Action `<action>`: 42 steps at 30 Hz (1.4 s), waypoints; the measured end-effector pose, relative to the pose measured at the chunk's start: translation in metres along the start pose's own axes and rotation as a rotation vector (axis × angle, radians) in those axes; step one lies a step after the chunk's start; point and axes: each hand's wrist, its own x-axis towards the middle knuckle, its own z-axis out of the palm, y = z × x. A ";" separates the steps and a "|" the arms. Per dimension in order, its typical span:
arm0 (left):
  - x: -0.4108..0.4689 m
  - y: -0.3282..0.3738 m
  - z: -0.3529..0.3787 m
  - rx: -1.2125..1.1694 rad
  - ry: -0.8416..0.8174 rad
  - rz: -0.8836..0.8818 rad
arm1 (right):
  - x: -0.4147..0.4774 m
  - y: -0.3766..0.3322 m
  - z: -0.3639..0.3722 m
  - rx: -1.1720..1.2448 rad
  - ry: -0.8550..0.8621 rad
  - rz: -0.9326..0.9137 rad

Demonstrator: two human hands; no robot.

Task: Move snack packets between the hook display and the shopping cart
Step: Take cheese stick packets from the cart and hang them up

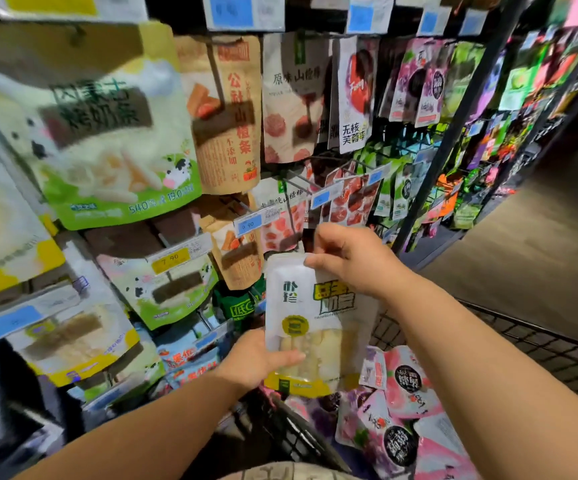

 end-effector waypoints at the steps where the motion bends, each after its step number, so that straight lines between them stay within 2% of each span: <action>1: -0.004 0.005 -0.009 -0.048 0.023 0.012 | 0.006 -0.011 -0.003 0.028 0.031 -0.012; 7: -0.033 0.024 -0.063 -0.172 0.181 0.118 | 0.045 -0.071 -0.008 0.140 0.203 -0.067; 10: -0.052 0.028 -0.088 -0.183 0.304 0.149 | 0.062 -0.090 0.004 0.208 0.274 -0.076; 13: -0.072 0.028 -0.111 -0.290 0.422 0.174 | 0.075 -0.105 0.017 0.195 0.308 -0.092; 15: -0.086 0.031 -0.126 -0.340 0.491 0.190 | 0.082 -0.112 0.029 0.337 0.226 -0.039; 18: -0.104 0.038 -0.145 -0.394 0.557 0.226 | 0.091 -0.125 0.050 0.637 0.005 0.002; 24: -0.134 0.046 -0.172 -0.492 0.673 0.302 | 0.096 -0.154 0.086 0.731 -0.302 -0.102; 32: -0.166 0.047 -0.193 -0.578 0.725 0.398 | 0.107 -0.197 0.119 0.808 -0.326 -0.170; 42: -0.188 0.040 -0.222 -0.611 0.829 0.396 | 0.119 -0.238 0.140 0.903 -0.363 -0.217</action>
